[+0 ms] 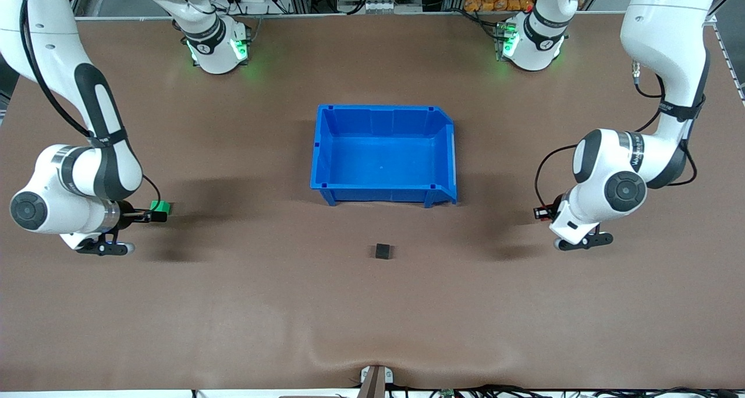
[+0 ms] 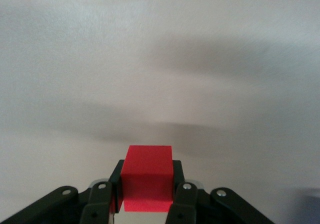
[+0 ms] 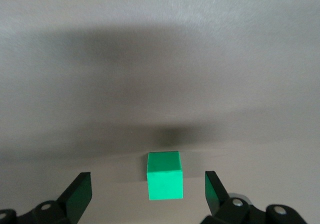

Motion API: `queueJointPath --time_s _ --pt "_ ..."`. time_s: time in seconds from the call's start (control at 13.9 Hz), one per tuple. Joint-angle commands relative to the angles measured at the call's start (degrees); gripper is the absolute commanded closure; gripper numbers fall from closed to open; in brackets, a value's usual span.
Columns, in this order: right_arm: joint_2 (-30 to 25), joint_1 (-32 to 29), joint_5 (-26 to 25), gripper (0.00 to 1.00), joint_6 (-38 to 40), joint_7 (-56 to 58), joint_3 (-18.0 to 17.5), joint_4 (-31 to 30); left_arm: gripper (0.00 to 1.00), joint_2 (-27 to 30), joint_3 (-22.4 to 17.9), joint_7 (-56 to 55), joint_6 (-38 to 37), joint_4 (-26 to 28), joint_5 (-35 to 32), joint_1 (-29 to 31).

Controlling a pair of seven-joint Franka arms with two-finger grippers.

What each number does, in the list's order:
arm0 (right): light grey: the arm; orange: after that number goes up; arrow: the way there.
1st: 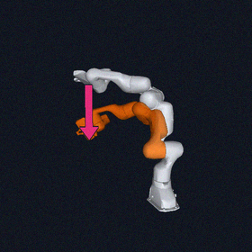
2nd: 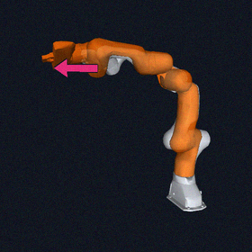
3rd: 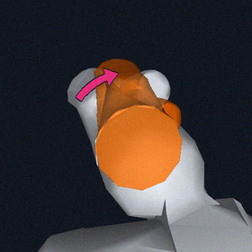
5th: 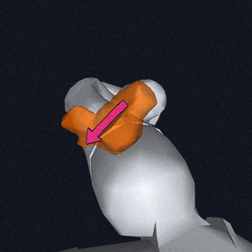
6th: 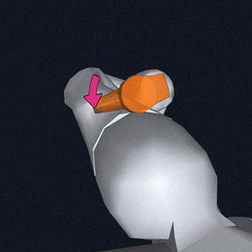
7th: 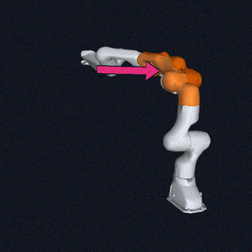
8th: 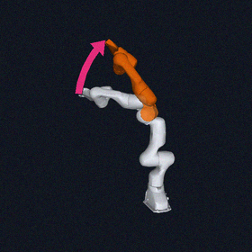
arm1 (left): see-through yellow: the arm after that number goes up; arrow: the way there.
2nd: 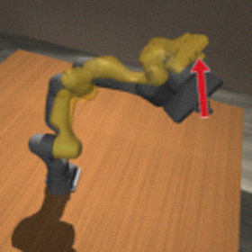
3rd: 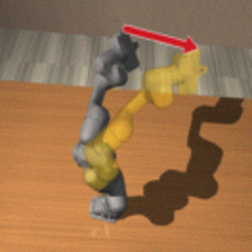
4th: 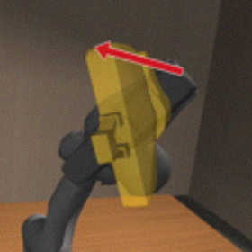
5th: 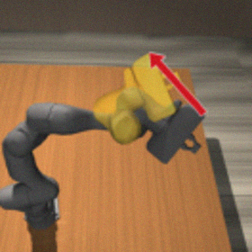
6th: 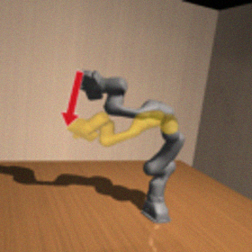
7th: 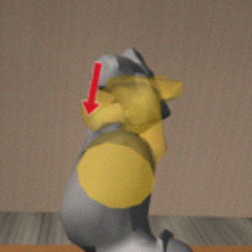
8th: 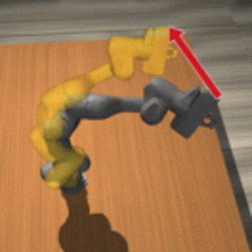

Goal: Attach green and red cubes to black cube
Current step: 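Close the left gripper on the red cube while the right gripper grasps the green cube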

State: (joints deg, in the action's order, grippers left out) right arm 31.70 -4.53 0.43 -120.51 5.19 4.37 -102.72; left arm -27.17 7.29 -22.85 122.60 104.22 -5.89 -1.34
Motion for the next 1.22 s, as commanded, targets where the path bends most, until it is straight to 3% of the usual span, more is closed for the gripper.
queueJointPath --time_s 0.0,0.43,0.65,0.79,0.86,0.93,1.01,1.15 --pt "0.37 -0.74 0.71 0.0 -0.69 0.52 -0.5 -0.64 1.0 -0.6 0.44 -6.04 -4.39 -6.03 4.73 -0.15" --pt "2.4 -1.18 0.63 0.0 -1.31 0.52 -0.41 -1.77 1.0 -4.2 0.44 -28.27 -4.74 -14.03 8.88 -4.45" --pt "2.57 -1.44 0.54 0.27 -1.31 0.7 -0.41 -2.13 1.0 -7.09 0.44 -40.29 -4.74 -17.72 10.8 -7.08" --pt "2.57 -1.62 0.36 0.53 -0.95 0.7 -0.41 -2.22 1.0 -10.08 0.44 -50.58 -4.74 -21.14 11.16 -9.11" --pt "2.57 -1.62 0.36 0.78 -0.69 0.7 -0.41 -2.13 1.0 -11.57 0.44 -55.59 -4.74 -23.51 11.16 -9.9" --pt "2.57 -1.62 0.36 0.95 -0.6 0.7 -0.41 -2.13 1.0 -12.89 0.44 -60.77 -4.66 -25.1 11.16 -11.12" --pt "2.57 -1.7 0.36 1.0 -0.6 0.7 -0.41 -2.13 1.0 -13.86 0.27 -65.87 -4.22 -26.42 11.08 -12.09" --pt "2.49 -1.79 0.36 1.0 -0.52 0.61 -0.41 -1.96 1.0 -15.62 0.26 -72.92 -3.6 -28.71 11.16 -12.98"
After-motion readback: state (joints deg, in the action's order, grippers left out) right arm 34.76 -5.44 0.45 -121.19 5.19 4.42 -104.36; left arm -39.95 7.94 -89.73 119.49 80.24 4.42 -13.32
